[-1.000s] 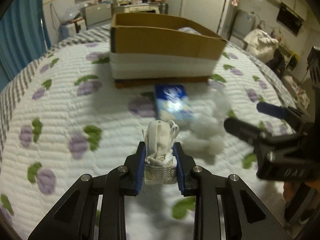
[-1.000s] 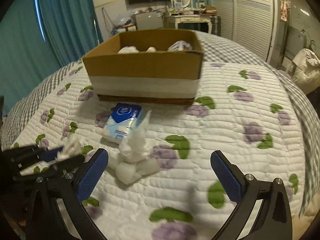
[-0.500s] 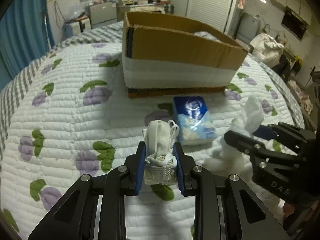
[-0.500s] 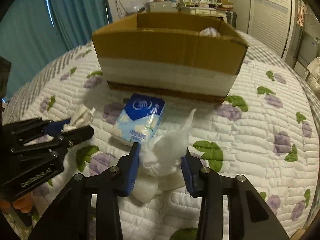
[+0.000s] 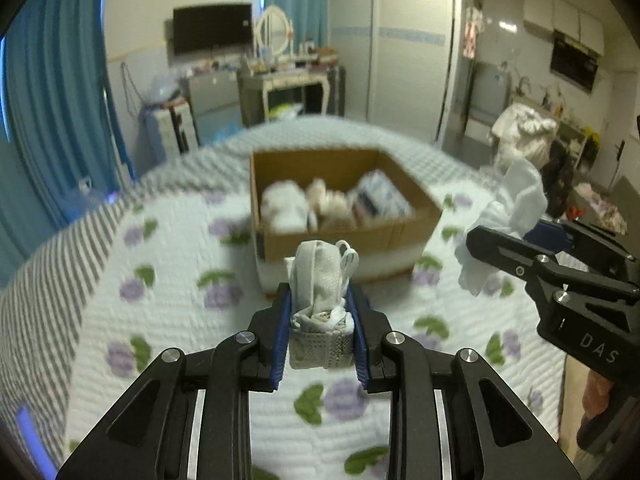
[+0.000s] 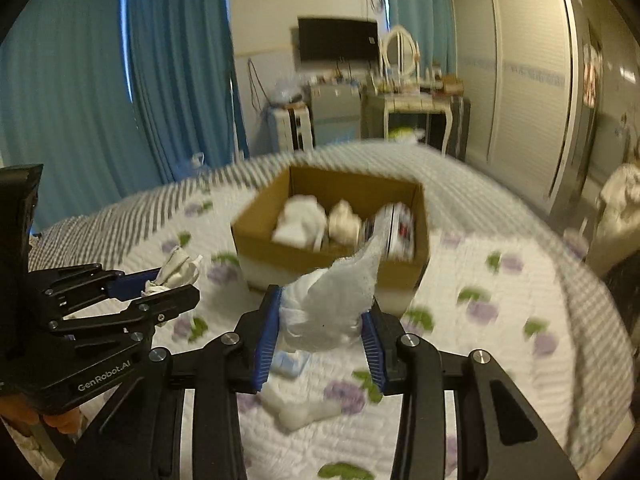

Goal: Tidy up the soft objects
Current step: 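Lower both held items into the box and open both tools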

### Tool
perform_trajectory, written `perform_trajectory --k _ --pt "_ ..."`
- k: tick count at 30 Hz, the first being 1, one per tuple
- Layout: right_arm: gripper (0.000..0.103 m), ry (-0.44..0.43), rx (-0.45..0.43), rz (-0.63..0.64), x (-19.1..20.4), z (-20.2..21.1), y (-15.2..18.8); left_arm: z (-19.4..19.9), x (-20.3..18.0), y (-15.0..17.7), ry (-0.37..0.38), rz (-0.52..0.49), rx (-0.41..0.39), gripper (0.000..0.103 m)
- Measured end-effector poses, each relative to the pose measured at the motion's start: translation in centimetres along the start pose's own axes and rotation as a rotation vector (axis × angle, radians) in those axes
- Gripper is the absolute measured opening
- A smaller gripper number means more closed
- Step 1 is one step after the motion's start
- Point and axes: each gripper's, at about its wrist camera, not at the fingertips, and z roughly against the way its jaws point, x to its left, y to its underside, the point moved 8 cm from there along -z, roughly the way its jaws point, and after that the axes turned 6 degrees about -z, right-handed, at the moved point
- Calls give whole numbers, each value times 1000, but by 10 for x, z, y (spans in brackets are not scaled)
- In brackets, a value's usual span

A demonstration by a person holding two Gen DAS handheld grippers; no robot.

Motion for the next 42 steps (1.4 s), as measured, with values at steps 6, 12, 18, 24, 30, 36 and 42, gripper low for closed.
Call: perform_trajectory --k 6,12,18,24,30,36,42 --pt "38 -1 -78 20 -8 0 -60 -7 7 -52 -53 -53 -103 27" --pt "38 -4 -79 1 -25 -42 -102 -63 20 -90 -54 -67 -96 27" --pt "38 5 -5 -18 -42 -120 -115 -121 27 -98 -39 -74 -43 27" --pt "38 3 67 -84 -62 -180 -104 -163 33 -89 -37 -84 2 30" --pt "70 22 61 -133 -72 -184 -98 -163 35 -83 -71 -81 -13 90" --pt "75 67 3 -120 -72 -136 -121 -109 42 -101 -101 -22 -72 96" --pt "78 103 -96 -97 -55 -29 -160 -12 48 -131 -148 -1 -178 96"
